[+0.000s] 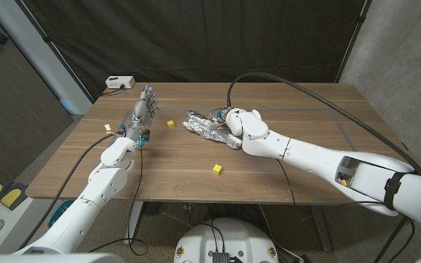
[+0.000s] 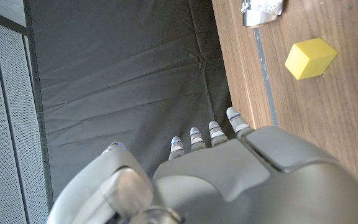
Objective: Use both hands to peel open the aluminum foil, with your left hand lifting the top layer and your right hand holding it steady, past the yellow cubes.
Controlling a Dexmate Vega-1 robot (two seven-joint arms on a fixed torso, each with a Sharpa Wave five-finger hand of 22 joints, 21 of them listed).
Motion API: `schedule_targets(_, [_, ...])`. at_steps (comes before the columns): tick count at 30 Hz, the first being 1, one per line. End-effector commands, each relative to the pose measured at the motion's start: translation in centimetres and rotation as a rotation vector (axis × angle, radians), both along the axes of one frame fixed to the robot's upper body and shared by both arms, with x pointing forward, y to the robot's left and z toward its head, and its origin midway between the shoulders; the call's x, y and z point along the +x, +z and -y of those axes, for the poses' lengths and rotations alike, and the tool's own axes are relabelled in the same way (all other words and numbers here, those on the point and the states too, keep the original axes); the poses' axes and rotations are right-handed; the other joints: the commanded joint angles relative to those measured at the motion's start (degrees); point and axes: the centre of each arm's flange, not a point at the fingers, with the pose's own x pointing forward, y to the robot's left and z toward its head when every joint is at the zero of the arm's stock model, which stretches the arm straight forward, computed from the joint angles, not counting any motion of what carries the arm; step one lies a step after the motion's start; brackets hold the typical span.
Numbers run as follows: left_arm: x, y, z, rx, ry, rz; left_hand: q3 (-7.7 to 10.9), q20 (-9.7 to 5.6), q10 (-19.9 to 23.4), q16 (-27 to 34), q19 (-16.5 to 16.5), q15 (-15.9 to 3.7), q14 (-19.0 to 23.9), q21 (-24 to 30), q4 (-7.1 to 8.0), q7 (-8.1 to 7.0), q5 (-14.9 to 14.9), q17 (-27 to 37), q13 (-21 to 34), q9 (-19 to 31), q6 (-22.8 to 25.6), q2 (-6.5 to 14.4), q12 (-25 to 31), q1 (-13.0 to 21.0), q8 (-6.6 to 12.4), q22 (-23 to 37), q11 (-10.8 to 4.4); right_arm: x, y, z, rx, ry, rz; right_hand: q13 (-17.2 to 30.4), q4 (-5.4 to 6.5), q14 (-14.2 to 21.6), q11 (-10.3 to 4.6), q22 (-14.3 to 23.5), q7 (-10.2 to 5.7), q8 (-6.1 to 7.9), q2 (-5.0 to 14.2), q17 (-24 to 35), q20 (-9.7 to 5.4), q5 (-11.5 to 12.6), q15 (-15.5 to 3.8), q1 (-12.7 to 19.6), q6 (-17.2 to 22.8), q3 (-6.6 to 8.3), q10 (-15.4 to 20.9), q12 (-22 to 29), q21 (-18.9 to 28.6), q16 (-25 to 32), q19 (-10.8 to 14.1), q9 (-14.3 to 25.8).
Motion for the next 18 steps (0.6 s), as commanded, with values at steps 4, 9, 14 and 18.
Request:
schedule_targets(4, [0.2,0.3,0.4,0.007,-0.007,0.008,-0.48,0.36,-0.26,-0.05,-1.21,-0.05,0.22,-0.17,0.02,0.10,0.24,0.27,0.32,0.06,-0.31,0.06,-0.13,0.16,-0.28,0.16,0.14,1.3,-0.4,0.4,-0.026,-0.073,-0.163,0.02,1.97,-1.40,0.58,-0.72,0.30,0.83,0.93,0.93,3.77,-0.65,-4.26,2.28,-0.80,2.10,-0.19,0.61,0.20,0.61,0.73,0.21])
schedule_targets(9, [0.2,0.4,0.4,0.008,-0.007,0.009,-0.52,0.41,-0.23,-0.05,-1.15,-0.10,0.27,-0.19,0.02,0.08,0.26,0.27,0.32,0.07,-0.32,0.07,-0.14,0.17,-0.30,0.16,0.12,2.0,-0.4,0.6,-0.021,-0.078,-0.216,0.01,3.53,4.23,0.89,-1.10,1.08,2.54,0.34,0.66,2.21,-0.69,-5.21,1.94,4.44,3.78,5.04,2.54,1.78,2.31,5.66,0.28])
schedule_targets(14, [0.1,0.3,0.4,0.006,-0.005,0.010,-0.58,0.45,-0.21,0.00,-0.88,-0.09,0.48,-0.14,0.02,0.09,0.29,0.26,0.33,0.07,-0.33,0.09,-0.17,0.19,-0.33,0.15,0.16,2.9,-0.8,0.8,-0.040,-0.097,-0.289,-0.01,4.73,12.20,1.36,-1.12,2.01,3.03,-0.02,-0.01,0.92,-0.55,-6.05,1.07,8.35,5.42,11.48,4.40,3.70,3.88,10.75,0.28])
schedule_targets(18, [0.0,0.3,0.3,0.005,-0.003,0.007,-0.61,0.50,-0.15,0.02,-0.78,-0.08,0.58,-0.13,0.00,0.04,0.31,0.26,0.33,0.07,-0.35,0.10,-0.17,0.21,-0.35,0.15,0.11,3.1,-1.0,0.8,-0.042,-0.100,-0.270,0.22,5.17,23.04,1.46,-0.53,3.13,3.73,-0.74,-0.33,-4.18,-0.84,-8.32,-0.29,13.88,6.20,19.80,6.59,7.06,5.84,16.75,0.34])
